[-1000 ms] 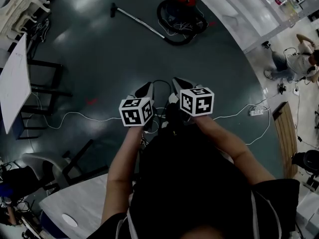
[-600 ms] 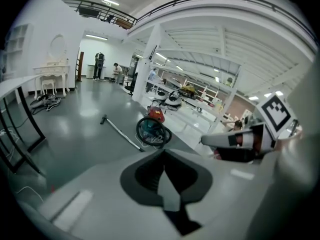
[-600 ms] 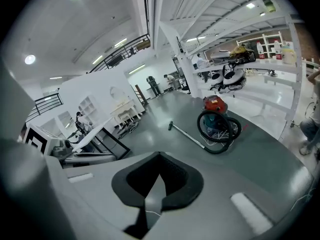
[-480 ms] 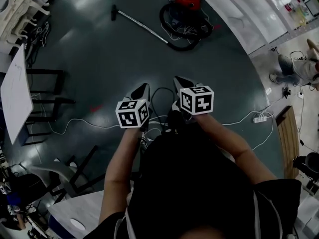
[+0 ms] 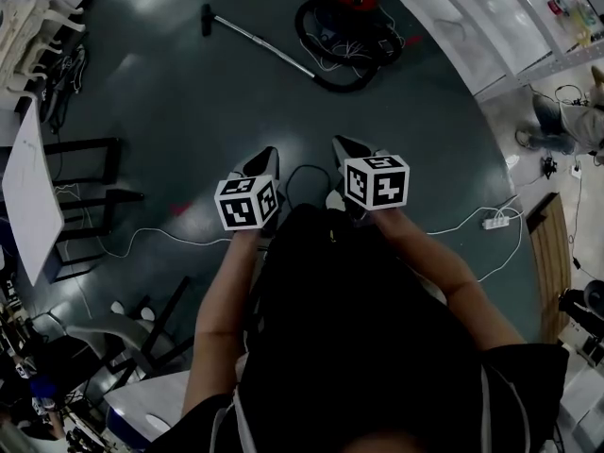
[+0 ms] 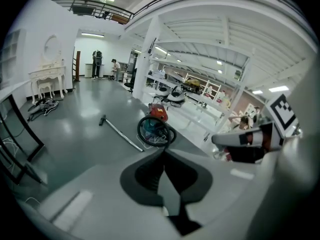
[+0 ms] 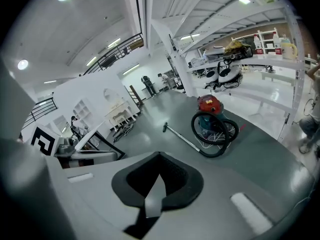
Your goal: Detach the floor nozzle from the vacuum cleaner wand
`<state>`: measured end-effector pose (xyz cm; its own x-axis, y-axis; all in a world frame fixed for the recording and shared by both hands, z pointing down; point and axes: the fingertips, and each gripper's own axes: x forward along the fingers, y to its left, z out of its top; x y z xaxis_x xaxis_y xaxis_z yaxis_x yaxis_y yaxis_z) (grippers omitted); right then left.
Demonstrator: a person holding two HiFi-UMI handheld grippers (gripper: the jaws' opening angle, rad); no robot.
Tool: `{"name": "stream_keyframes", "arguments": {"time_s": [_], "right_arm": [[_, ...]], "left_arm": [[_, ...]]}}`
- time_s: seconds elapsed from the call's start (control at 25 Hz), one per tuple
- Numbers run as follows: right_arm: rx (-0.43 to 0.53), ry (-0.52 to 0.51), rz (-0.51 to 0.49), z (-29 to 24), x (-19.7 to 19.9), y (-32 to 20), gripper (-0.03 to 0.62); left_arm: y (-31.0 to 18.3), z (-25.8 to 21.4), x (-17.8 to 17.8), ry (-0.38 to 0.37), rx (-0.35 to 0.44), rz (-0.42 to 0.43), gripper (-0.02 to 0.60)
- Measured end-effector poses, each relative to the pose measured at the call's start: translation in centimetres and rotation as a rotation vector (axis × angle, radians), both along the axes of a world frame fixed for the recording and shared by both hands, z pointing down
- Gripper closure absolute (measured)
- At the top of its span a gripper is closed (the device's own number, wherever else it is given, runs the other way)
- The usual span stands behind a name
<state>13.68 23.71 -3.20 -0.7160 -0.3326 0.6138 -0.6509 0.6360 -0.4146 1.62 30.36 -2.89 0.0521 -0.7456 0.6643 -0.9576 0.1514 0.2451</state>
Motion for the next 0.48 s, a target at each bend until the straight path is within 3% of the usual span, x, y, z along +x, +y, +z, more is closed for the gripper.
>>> {"name": "stream_keyframes", "arguments": {"time_s": [0.48], "right_arm": [[-0.025,-0.005,0.083,-0.2,0.0,-4.5,0.597]], "left_arm": [[-5.6,-0.2,0.1,-0.025,-0.020,0.100,0.572]]}}
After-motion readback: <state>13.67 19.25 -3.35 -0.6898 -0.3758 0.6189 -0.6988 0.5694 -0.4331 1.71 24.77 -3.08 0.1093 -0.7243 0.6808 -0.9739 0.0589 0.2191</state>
